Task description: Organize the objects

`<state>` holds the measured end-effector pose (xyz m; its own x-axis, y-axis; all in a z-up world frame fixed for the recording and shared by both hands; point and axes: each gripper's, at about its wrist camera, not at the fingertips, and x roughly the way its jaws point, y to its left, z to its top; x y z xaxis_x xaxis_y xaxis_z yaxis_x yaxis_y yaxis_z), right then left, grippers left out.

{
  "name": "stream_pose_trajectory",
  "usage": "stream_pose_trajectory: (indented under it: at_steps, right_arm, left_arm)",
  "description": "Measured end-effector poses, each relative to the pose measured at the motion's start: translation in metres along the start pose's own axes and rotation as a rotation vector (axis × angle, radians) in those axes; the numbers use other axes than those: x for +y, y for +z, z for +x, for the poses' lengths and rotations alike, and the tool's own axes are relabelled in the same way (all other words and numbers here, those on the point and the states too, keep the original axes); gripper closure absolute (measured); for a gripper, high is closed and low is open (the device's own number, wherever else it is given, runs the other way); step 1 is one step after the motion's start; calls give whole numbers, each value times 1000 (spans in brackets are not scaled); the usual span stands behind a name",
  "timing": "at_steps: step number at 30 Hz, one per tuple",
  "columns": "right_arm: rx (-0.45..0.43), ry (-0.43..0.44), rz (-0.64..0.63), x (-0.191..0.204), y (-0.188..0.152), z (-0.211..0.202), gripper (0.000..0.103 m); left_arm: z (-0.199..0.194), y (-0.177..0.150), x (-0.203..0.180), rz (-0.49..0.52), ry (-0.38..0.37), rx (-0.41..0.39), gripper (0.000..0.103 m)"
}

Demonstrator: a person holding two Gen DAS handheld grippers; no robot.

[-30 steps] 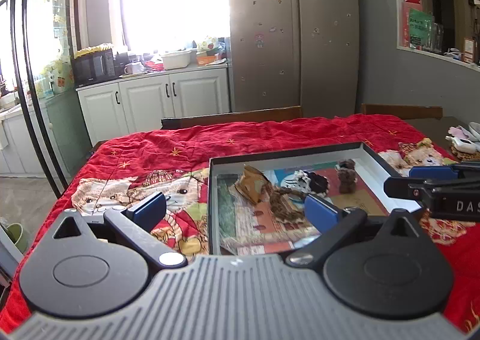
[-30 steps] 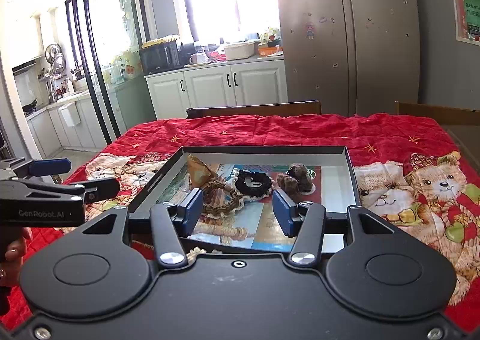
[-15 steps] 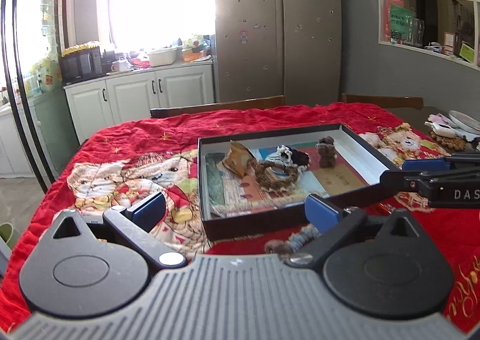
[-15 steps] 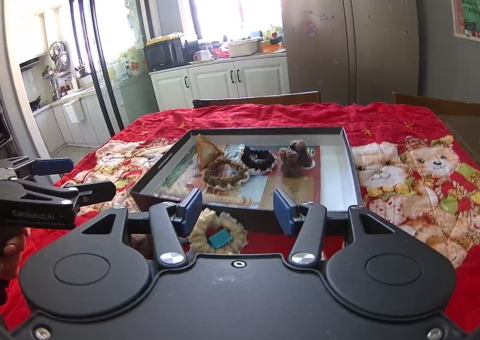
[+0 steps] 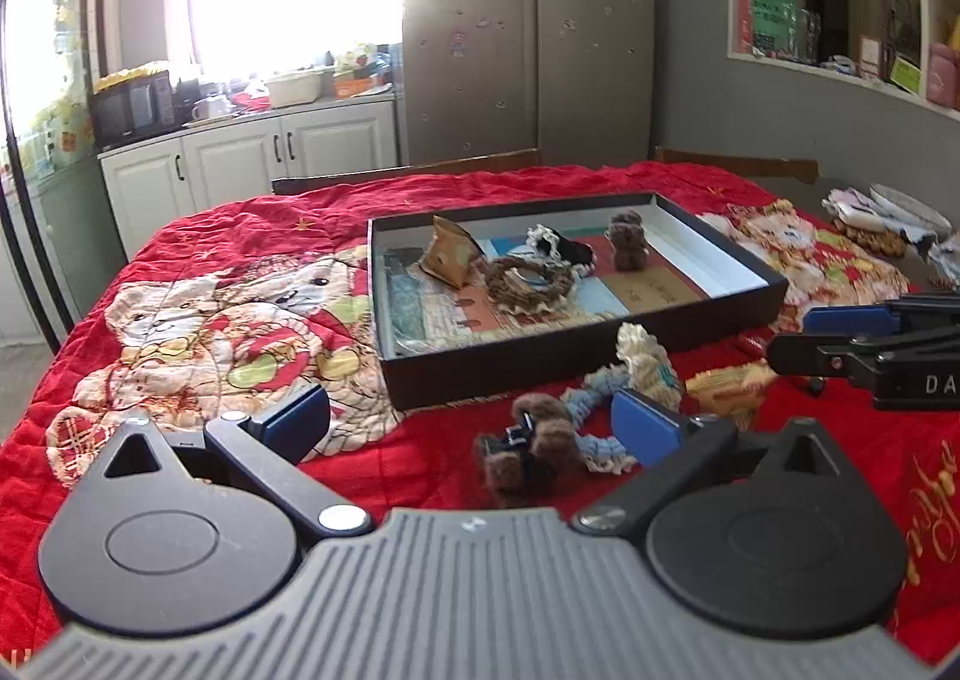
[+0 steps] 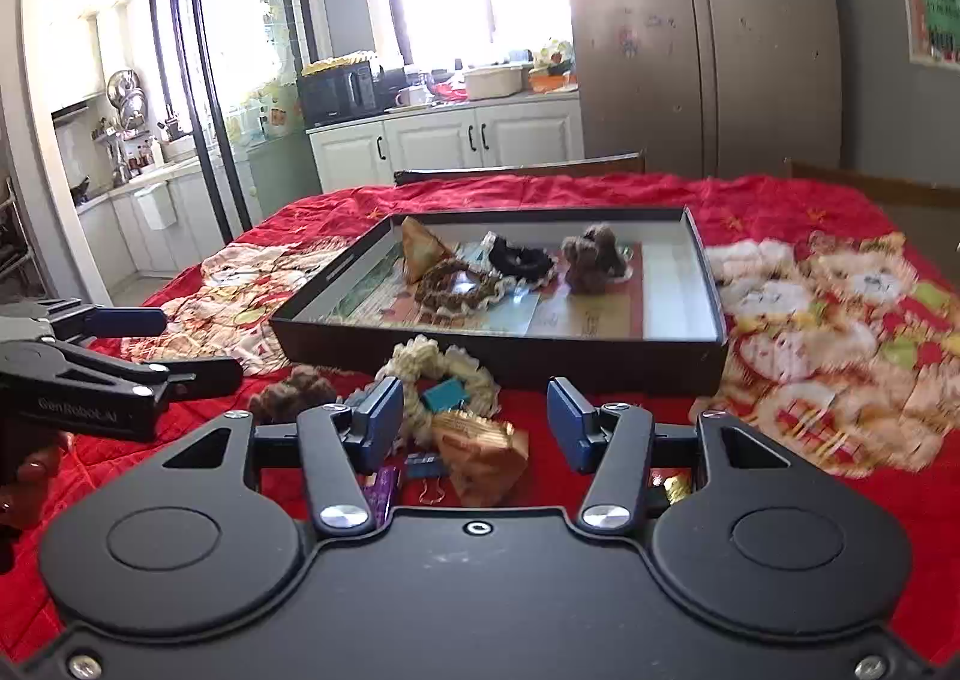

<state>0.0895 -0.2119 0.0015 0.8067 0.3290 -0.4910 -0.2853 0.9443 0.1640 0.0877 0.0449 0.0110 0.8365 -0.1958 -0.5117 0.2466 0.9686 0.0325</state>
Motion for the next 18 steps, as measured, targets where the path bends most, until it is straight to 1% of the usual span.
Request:
stream_pose_trajectory:
  at_steps: [2,5,8,12,15,17,18]
  right_arm:
    - [7,10,7,-1,-5,3,52]
    - [14,1,-9,0,-11,9,52]
    - [20,-2,-23,3,-16,14,52]
    - [35,-17,-37,3,-20,24,52]
    - [50,-39,-67,5,-26,31,52]
    - [58,-42,-79,7,-29,35,52]
    - [60,-43,-82,7,-30,37,52]
  left_arm:
    - [3,-3,-3,13,-12,-2,0]
    - [8,-7,-7,27,-34,-3,0]
    - [17,-11,-8,20,-50,11,0]
    - [30,-18,-7,4,-34,31,0]
    - [37,-22,-5,-3,-26,35,5]
    - [41,-23,-4,-15,-36,45,9]
    - [42,-24,-4,-22,-46,50,10]
